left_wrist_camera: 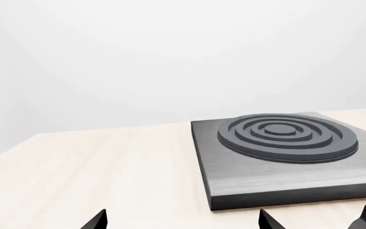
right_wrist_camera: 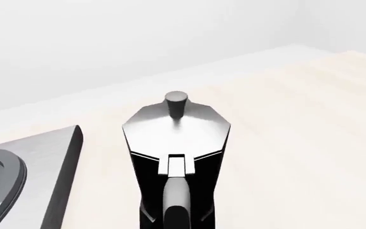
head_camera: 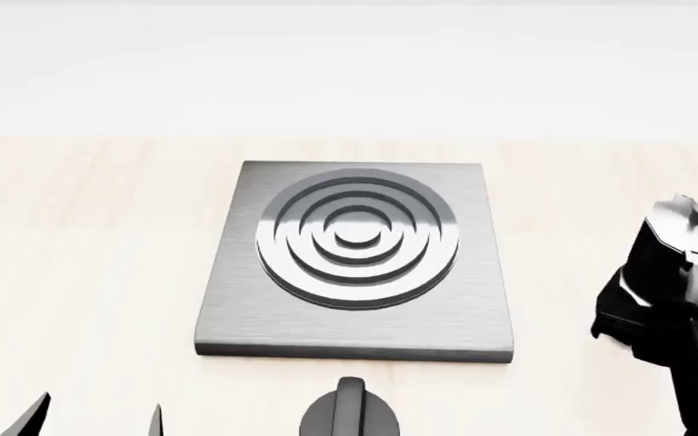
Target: Put the moka pot on the stove.
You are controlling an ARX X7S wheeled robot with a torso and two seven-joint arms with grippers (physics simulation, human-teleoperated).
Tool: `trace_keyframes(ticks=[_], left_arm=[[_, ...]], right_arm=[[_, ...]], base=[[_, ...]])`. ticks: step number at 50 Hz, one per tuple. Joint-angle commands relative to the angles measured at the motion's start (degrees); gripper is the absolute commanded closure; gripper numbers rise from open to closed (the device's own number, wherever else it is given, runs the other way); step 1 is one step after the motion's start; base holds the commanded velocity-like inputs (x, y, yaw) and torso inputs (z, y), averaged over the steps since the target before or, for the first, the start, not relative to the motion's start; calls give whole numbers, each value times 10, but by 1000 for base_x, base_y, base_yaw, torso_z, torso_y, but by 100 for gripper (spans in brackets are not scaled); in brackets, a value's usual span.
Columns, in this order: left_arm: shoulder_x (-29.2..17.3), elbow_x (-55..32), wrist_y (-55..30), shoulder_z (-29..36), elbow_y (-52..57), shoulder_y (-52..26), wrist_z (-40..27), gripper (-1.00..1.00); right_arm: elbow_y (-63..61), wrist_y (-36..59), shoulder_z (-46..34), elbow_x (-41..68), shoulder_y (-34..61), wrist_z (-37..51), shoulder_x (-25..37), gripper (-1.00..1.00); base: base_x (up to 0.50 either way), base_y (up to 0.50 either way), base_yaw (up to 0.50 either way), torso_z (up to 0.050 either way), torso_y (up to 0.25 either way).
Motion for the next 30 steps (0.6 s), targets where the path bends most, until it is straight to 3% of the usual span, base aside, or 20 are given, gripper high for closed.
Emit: trace_keyframes(ticks=[1,9,20,30], left_arm=[[3,-4,9,-3,-4,0,0,-100],[2,-5,9,-2,-4,0,-3,-100],[0,-6,10,0,-4,-1,-4,-100],[-1,-8,11,2,-4,-1,-6,-100]], right_arm=[[106,-97,-10,-50,39,48,-12,100],[179,-218,-57,-113,108,100,-44,100],[321,-302,-81,-135,178,101,-53,100],[332,-339,-118,-173,201,154,-71,100]], base=[[0,0,0,0,0],[0,0,0,0,0],[0,0,0,0,0],[0,0,0,0,0]])
